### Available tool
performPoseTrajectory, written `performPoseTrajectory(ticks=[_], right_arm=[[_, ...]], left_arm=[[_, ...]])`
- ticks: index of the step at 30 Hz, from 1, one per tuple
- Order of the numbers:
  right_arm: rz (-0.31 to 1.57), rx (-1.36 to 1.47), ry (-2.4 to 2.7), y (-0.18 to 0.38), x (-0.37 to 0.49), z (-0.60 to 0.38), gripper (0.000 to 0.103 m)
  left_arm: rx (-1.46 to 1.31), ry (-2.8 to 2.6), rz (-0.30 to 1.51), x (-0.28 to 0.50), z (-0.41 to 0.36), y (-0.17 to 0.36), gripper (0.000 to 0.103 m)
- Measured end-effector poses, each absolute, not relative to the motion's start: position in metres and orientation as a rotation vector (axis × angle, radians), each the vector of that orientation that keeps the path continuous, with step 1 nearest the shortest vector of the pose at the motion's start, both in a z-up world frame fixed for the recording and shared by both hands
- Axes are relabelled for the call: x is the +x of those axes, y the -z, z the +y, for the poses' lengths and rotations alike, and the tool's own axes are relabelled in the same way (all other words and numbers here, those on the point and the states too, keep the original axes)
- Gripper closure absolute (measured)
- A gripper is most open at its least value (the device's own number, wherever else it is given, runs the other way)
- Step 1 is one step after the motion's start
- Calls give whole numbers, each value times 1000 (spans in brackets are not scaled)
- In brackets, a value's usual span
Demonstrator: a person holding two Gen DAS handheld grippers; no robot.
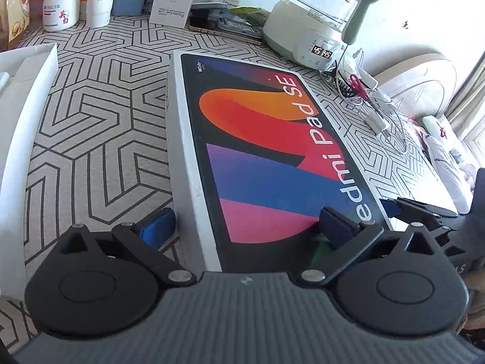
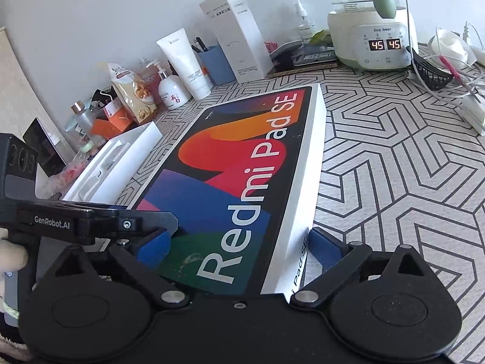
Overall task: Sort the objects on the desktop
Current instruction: 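Grip the Redmi Pad SE box lid by its long sides with both tools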
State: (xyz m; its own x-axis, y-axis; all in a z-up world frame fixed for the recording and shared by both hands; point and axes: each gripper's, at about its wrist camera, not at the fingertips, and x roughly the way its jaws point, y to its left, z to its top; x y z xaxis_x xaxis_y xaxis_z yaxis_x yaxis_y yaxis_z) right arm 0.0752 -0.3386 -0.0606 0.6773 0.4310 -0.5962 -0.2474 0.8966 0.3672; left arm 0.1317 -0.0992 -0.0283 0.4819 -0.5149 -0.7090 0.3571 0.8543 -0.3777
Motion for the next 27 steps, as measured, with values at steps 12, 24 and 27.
performPoseTrajectory(ticks=[12, 24, 27], right_arm=[[766, 290, -376, 57, 84, -344, 5], [746, 292, -377, 59, 85, -345, 5], [751, 293, -375, 58, 86, -345, 5]], left_arm=[[-175, 585, 919, 133, -95, 29, 0], [-185, 558, 933, 133, -96, 29, 0], [-186, 563, 933, 133, -95, 29, 0]])
